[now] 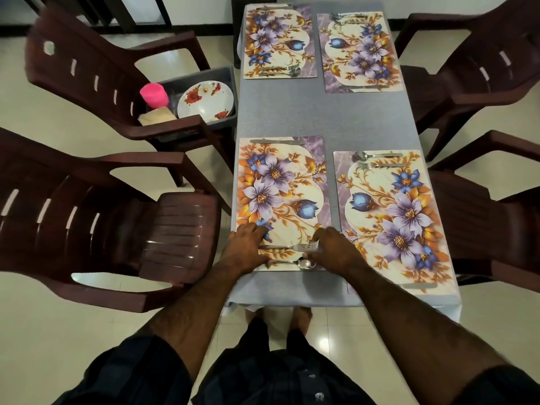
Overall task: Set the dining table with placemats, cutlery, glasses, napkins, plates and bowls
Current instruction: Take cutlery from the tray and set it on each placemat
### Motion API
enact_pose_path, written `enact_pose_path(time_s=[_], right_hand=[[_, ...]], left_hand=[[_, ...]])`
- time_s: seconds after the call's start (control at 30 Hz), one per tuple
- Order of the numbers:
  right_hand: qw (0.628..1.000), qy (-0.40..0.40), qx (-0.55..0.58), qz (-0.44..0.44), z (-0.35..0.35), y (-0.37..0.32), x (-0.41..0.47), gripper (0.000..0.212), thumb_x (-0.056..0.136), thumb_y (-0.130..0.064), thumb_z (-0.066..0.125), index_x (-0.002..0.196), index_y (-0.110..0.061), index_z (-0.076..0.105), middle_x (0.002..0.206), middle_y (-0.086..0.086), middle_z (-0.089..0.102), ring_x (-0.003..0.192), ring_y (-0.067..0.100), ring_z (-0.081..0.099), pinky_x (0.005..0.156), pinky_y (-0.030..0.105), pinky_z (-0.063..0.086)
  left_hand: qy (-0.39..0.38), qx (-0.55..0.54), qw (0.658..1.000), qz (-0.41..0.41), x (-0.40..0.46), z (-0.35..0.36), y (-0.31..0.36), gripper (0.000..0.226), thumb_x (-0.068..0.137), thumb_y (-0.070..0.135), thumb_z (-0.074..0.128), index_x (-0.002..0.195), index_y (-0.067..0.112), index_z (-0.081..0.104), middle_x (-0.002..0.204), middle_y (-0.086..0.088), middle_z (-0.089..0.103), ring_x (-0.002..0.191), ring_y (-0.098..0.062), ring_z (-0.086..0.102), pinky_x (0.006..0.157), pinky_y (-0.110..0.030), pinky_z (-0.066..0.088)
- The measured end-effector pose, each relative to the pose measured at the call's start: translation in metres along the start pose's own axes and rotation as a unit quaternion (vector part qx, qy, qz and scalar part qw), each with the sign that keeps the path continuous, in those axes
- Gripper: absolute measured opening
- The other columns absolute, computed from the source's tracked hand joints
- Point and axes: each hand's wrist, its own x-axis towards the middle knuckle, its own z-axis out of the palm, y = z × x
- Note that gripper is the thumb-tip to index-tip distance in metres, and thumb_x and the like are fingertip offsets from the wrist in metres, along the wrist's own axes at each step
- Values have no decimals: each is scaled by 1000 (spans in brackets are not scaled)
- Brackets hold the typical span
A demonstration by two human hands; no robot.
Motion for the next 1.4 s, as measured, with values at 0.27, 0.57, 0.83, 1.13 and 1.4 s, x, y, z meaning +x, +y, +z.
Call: enact_pose_path(time_s=[0.27, 0.57, 0.83, 1.13, 1.4], right_hand=[[994, 85, 57, -21, -34, -16, -1, 42, 92, -49, 73, 118, -16, 67, 113, 7, 69, 100, 26, 66, 79, 30, 45], [984, 35, -7, -175, 31, -138, -48, 30, 92, -42, 67, 116, -24, 67, 122, 5, 67, 109, 30, 64, 91, 38, 50], [965, -48, -85, -245, 127, -272, -73, 29, 90, -46, 65, 106, -22, 69, 111, 2, 66, 101, 25, 63, 87, 36, 52], [943, -147, -173, -242, 276, -472, -107, 22, 90, -43, 61, 101, -25, 68, 114, 2, 68, 108, 27, 65, 87, 30, 48], [890, -218, -249, -313, 342, -625, -99, 41, 96, -51, 64, 126, -22, 66, 135, 1, 61, 122, 22, 59, 99, 30, 45]], left_hand=[[50, 16, 997, -58, -48, -39, -16, 78, 78, 64, 78, 144, 29, 54, 144, 1, 56, 131, -25, 51, 106, -43, 42], [103, 2, 982, -155, -158, -44, -77, 68, 83, 63, 72, 139, 27, 58, 138, -1, 56, 128, -28, 53, 105, -47, 48], [146, -52, 966, -207, -287, -26, -216, 65, 82, 67, 67, 134, 27, 63, 134, 0, 62, 123, -30, 59, 100, -46, 51], [114, -124, 941, -292, -451, -17, -393, 69, 82, 71, 61, 136, 27, 62, 140, 1, 55, 128, -29, 52, 102, -42, 47], [144, -205, 890, -382, -525, -46, -509, 64, 85, 65, 70, 135, 26, 63, 139, 3, 56, 130, -27, 51, 105, -42, 48]])
